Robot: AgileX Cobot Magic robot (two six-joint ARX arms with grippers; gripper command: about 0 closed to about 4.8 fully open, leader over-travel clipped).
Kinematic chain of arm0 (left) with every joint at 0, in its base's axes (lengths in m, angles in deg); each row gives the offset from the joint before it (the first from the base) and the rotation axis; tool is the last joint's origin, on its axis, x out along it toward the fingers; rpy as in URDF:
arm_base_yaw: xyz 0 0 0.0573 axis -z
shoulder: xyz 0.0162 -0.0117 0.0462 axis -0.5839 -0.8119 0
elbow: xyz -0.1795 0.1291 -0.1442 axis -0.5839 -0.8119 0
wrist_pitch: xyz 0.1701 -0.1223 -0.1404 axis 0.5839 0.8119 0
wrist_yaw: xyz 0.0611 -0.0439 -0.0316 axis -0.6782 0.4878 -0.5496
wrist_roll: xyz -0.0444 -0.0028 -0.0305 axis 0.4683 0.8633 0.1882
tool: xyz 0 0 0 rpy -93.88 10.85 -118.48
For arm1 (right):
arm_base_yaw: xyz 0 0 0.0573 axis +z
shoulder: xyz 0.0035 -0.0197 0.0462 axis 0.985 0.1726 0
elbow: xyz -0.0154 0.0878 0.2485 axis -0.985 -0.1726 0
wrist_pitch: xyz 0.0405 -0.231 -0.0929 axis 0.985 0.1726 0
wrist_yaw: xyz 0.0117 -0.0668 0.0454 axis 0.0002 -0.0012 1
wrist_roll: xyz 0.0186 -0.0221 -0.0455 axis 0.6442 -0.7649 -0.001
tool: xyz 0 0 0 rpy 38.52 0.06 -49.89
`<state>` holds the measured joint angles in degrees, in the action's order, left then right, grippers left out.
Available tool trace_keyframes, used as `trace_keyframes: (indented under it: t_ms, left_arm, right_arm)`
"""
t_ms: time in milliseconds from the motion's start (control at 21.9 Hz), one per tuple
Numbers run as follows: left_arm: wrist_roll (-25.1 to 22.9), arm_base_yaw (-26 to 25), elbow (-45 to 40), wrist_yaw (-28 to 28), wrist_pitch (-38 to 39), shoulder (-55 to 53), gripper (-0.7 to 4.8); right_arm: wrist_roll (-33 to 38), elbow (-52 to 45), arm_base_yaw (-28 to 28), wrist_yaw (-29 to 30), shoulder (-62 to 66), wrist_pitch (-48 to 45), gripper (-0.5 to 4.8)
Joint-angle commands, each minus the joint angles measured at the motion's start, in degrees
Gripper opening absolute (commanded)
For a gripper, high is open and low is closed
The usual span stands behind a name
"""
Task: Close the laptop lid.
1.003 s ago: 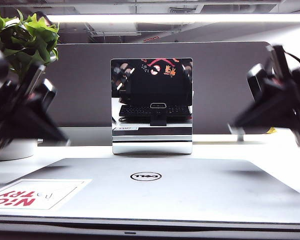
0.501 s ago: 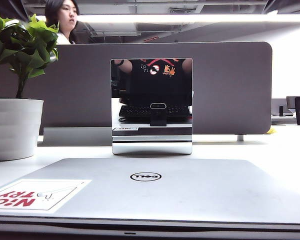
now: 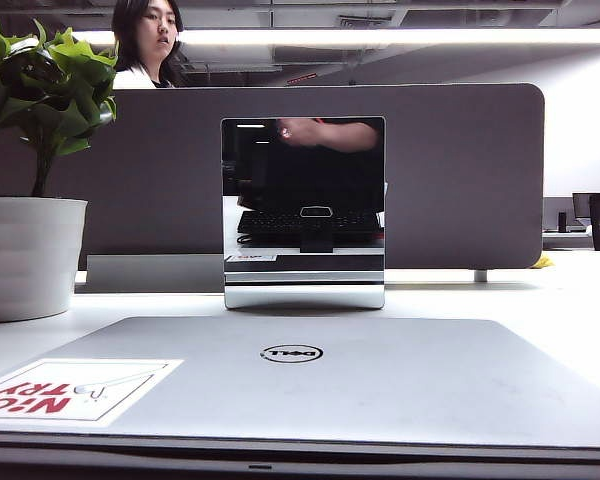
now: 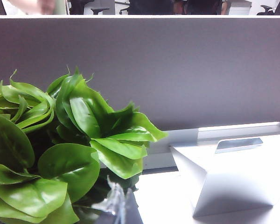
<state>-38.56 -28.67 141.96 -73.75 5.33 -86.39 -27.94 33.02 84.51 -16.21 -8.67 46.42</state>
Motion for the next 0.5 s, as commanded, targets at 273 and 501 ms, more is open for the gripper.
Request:
trace_keyframes:
  t_ms: [273,501]
  left_arm:
    - [-0.48,0.07,0.09,-0.02,-0.04,0.02,-0.05]
    - [0.66,-2.84,-1.86,-0.94,0.37,2.93,-0.05]
  right_arm:
    - [0.11,0.04,0.02,0.09,-0.15,-0.39,-0.01]
    - [0.11,0.04,0.02,0.07,-0.15,-0.42,-0.01]
